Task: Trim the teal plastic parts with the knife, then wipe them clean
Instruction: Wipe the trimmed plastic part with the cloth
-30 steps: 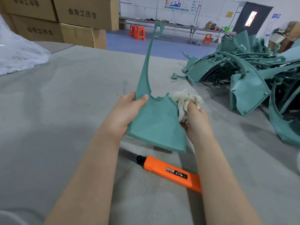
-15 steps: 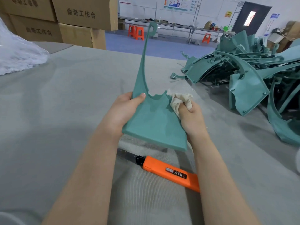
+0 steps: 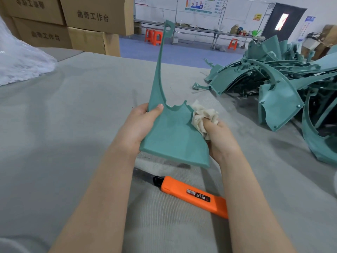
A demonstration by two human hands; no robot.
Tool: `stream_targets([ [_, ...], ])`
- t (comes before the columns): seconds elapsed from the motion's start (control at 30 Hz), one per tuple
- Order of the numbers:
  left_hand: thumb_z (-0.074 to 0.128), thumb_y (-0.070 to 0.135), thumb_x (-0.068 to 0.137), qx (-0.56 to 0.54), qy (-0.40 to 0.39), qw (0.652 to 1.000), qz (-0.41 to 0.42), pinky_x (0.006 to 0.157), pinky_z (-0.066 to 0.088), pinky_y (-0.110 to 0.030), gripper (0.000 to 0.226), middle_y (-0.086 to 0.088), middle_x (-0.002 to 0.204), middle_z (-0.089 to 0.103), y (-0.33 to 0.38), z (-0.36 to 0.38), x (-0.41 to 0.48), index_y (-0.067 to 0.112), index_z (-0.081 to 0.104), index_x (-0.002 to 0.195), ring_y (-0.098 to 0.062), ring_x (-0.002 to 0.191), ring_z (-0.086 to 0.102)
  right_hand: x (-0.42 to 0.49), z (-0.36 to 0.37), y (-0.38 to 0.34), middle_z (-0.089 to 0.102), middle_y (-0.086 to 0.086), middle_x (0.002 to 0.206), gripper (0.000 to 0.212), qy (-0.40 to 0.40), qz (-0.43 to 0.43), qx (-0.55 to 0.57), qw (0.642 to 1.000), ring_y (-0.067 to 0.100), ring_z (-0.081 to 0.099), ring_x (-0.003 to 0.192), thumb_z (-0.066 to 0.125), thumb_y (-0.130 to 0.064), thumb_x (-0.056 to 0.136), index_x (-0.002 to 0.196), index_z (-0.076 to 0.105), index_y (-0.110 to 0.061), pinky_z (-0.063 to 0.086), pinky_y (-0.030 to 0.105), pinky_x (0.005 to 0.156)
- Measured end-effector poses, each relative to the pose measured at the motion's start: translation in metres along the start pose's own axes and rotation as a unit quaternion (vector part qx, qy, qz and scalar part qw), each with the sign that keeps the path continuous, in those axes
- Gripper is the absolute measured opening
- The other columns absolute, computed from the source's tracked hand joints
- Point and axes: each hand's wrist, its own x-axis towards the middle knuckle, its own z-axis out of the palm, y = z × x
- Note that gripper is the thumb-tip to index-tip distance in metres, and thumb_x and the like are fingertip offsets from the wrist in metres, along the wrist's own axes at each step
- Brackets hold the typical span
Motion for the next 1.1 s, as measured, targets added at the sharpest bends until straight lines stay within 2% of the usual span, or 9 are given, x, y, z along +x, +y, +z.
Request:
stream_targets([
  [0.13,0.057,0.023,0.096,-0.002,-0.005,1.0,-0.008,0.068,0.058,-0.031,0.015,-0.003,0.082,0.075,0.001,-0.002,-0.001,0.016,0.07,0.091,-0.018,0.071,0.072,-0.003,0.004,-0.003,0.069,0.006,0.088,0.022,0.019,-0.062,-0.053,0.996,0.021,0.064,0.082,0.047,-0.01,0.1,0.092,0.067,-0.017,0.053,0.034,0.075],
  [0.33,0.057,0.023,0.096,-0.02,-0.026,0.999,-0.015,0.057,0.056,-0.025,0.016,-0.001,0.079,0.075,0.003,0.0,-0.003,0.016,0.069,0.091,-0.016,0.067,0.072,-0.005,0.002,-0.003,0.069,0.001,0.065,0.026,0.07,-0.005,-0.011,0.997,0.011,0.063,0.053,0.049,-0.014,0.099,0.079,0.066,-0.014,0.05,0.019,0.048],
  [0.53,0.057,0.023,0.097,-0.001,-0.006,1.0,-0.002,0.077,0.057,-0.036,0.015,-0.008,0.095,0.074,0.001,0.001,-0.002,0.015,0.069,0.098,-0.024,0.081,0.071,-0.003,-0.001,-0.005,0.075,0.001,0.075,0.021,-0.004,0.025,0.033,0.999,0.013,0.072,0.067,0.047,-0.008,0.099,0.091,0.066,-0.012,0.058,0.026,0.057],
  [0.67,0.058,0.026,0.096,-0.006,-0.028,0.999,-0.014,0.064,0.058,-0.029,0.016,-0.004,0.086,0.075,0.001,-0.001,-0.002,0.015,0.07,0.095,-0.018,0.071,0.071,-0.007,0.001,-0.005,0.074,0.0,0.076,0.033,-0.026,-0.021,0.039,0.999,0.012,0.071,0.066,0.05,-0.016,0.1,0.078,0.075,-0.018,0.056,0.024,0.055],
  [0.77,0.057,0.027,0.096,-0.032,-0.055,0.997,-0.039,0.05,0.053,-0.021,0.018,0.0,0.074,0.075,0.001,0.0,-0.004,0.015,0.069,0.09,-0.013,0.061,0.071,-0.011,0.006,-0.006,0.073,-0.003,0.073,0.031,-0.015,-0.057,0.097,0.994,0.01,0.069,0.063,0.048,-0.027,0.1,0.082,0.072,-0.019,0.053,0.021,0.053],
  [0.87,0.057,0.033,0.095,-0.034,-0.078,0.993,-0.082,0.055,0.055,-0.023,0.022,-0.001,0.078,0.075,-0.004,0.004,-0.005,0.015,0.069,0.091,-0.014,0.065,0.072,-0.015,0.018,-0.008,0.071,0.0,0.072,0.014,-0.009,-0.063,0.197,0.978,0.013,0.069,0.063,0.052,-0.022,0.096,0.091,0.061,-0.012,0.053,0.022,0.054],
  [1.0,0.059,0.036,0.092,-0.043,-0.119,0.987,-0.099,0.056,0.056,-0.023,0.03,-0.005,0.084,0.076,-0.011,0.009,-0.005,0.012,0.075,0.083,-0.015,0.068,0.072,-0.02,0.026,-0.013,0.07,0.002,0.061,0.024,-0.053,-0.036,0.338,0.939,0.015,0.068,0.055,0.053,-0.026,0.072,0.068,0.072,-0.012,0.053,0.021,0.049],
  [1.03,0.059,0.037,0.092,-0.043,-0.12,0.987,-0.096,0.055,0.055,-0.022,0.033,-0.004,0.083,0.076,-0.012,0.01,-0.004,0.013,0.077,0.077,-0.014,0.068,0.072,-0.02,0.028,-0.016,0.07,0.004,0.063,0.028,-0.068,-0.028,0.36,0.93,0.015,0.069,0.058,0.052,-0.025,0.073,0.062,0.074,-0.012,0.055,0.022,0.055],
  [1.1,0.06,0.04,0.09,-0.037,-0.115,0.989,-0.089,0.049,0.052,-0.018,0.037,-0.002,0.077,0.075,-0.014,0.01,-0.003,0.018,0.079,0.068,-0.011,0.061,0.071,-0.015,0.027,-0.017,0.066,0.008,0.072,0.015,-0.063,-0.005,0.405,0.912,0.016,0.064,0.07,0.058,-0.015,0.073,0.068,0.072,-0.011,0.052,0.021,0.09],
])
